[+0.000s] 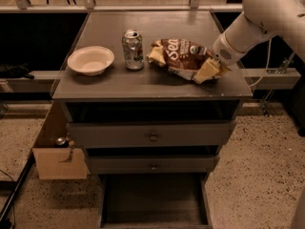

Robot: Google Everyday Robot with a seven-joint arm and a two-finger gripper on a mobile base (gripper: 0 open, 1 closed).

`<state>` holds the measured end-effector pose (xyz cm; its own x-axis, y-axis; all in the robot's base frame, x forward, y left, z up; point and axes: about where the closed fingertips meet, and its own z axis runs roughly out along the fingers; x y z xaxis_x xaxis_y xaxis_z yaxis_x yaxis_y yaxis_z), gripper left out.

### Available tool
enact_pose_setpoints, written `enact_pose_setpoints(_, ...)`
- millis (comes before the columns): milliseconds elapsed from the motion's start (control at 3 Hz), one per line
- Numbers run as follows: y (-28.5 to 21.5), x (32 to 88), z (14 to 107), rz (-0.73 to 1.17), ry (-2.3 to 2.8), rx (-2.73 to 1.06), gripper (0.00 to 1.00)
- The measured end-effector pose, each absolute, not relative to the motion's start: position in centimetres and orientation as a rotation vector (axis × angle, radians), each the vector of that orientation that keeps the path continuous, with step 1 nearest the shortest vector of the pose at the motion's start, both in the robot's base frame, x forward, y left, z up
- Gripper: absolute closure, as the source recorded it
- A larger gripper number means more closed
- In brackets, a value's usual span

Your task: Place brown chip bag into bottom drawer

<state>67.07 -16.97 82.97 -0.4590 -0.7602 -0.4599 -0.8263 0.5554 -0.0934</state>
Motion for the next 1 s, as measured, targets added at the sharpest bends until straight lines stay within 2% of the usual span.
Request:
enact_pose_setpoints(333, -16.97, 67.07, 82.97, 0.197, 2.340, -1.281, 0.88)
enact_pose_setpoints(667, -16.96, 67.07, 82.96, 0.197, 2.340, -1.282, 1.00)
enact_pose_setpoints(1000, -16.97, 67.07, 83.23, 0.197, 2.340, -1.282, 1.00)
